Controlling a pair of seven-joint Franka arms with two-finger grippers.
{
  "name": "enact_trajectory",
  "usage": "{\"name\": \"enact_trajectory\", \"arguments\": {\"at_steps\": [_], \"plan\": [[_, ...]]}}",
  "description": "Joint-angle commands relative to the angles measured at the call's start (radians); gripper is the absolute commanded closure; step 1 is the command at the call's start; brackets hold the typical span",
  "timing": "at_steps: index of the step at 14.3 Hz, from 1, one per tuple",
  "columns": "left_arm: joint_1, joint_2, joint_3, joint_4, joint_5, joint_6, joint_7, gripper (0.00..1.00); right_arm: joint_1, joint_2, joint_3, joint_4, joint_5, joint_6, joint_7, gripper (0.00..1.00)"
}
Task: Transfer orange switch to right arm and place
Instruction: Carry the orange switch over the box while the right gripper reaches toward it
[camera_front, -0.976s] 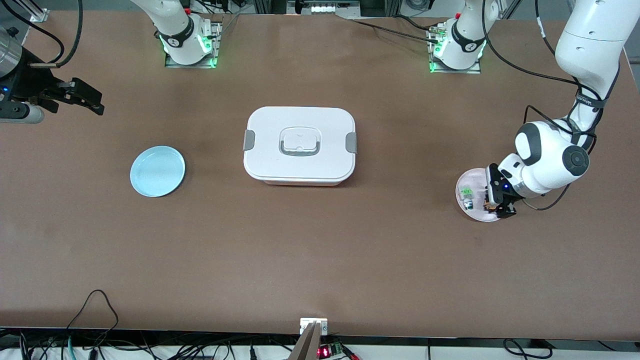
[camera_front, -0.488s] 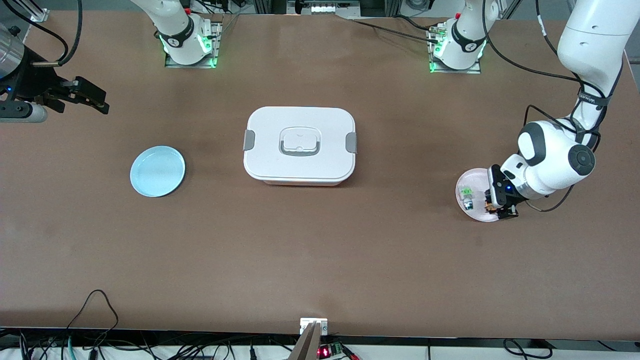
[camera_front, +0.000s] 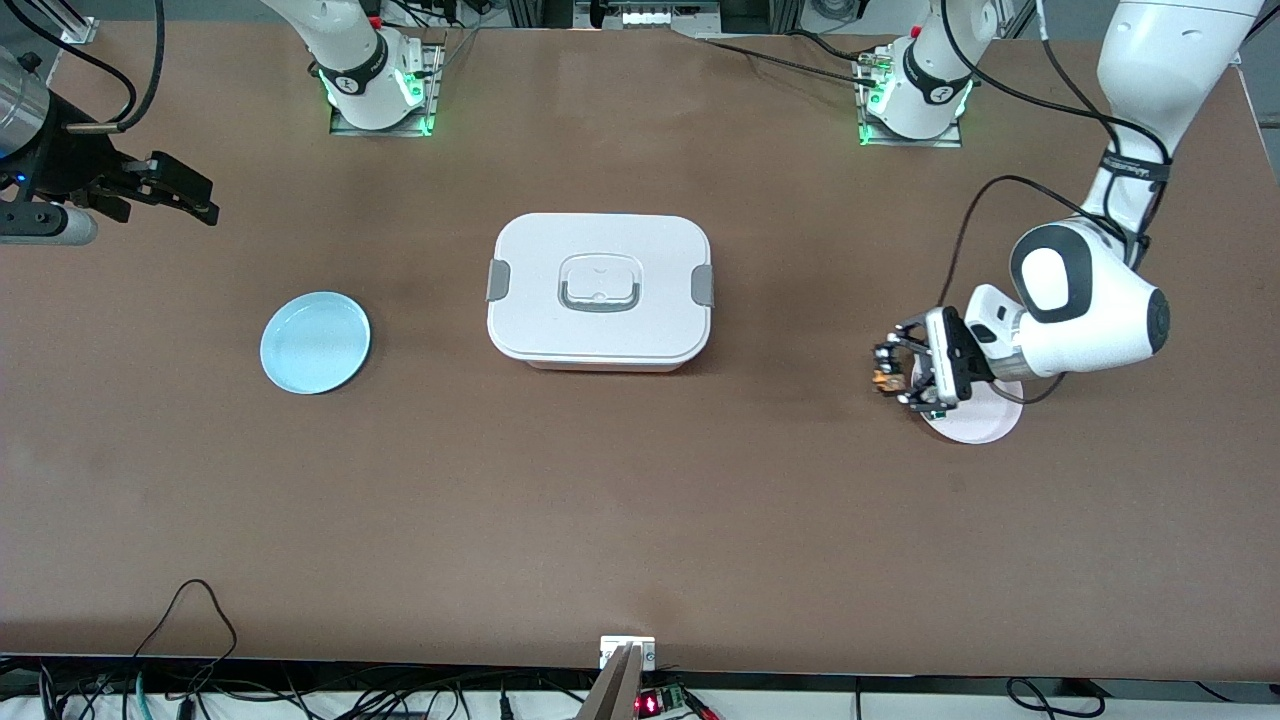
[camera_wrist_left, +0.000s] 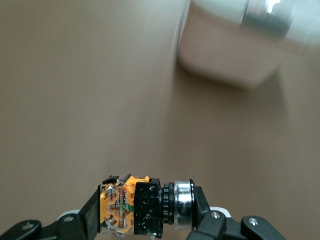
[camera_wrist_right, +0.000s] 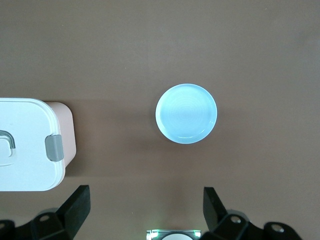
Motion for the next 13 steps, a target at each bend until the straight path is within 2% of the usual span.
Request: {"name": "enact_trajectory", "arguments": {"at_steps": [1,3,6,7,10,11,13], "plan": [[0.007,-0.016,-0.066,0.011,-0.236,-0.098,0.026,1.00,-0.001,-0.020,0.001,-0.011,0.012,-0.011,-0.012,0.00],[0.004,-0.016,-0.144,0.011,-0.432,-0.137,0.027,1.00,-0.003,-0.022,0.005,-0.011,0.029,-0.024,-0.009,0.00],[-0.005,-0.020,-0.273,0.011,-0.716,-0.148,0.027,1.00,-0.004,-0.026,-0.022,-0.011,0.271,-0.059,-0.007,0.00],[-0.006,-0.025,-0.312,0.013,-0.811,-0.146,0.033,1.00,-0.004,-0.026,-0.051,-0.011,0.358,-0.079,-0.010,0.00],[-0.055,-0.023,-0.398,0.028,-1.136,-0.140,0.111,1.00,-0.006,-0.014,-0.114,-0.045,0.676,-0.116,-0.009,0.00],[-0.072,-0.027,-0.409,0.036,-1.196,-0.140,0.125,1.00,-0.006,-0.009,-0.125,-0.062,0.760,-0.117,-0.007,0.00],[-0.094,-0.033,-0.429,0.074,-1.246,-0.134,0.115,1.00,-0.009,0.006,-0.140,-0.094,0.882,-0.114,-0.010,0.00]]}}
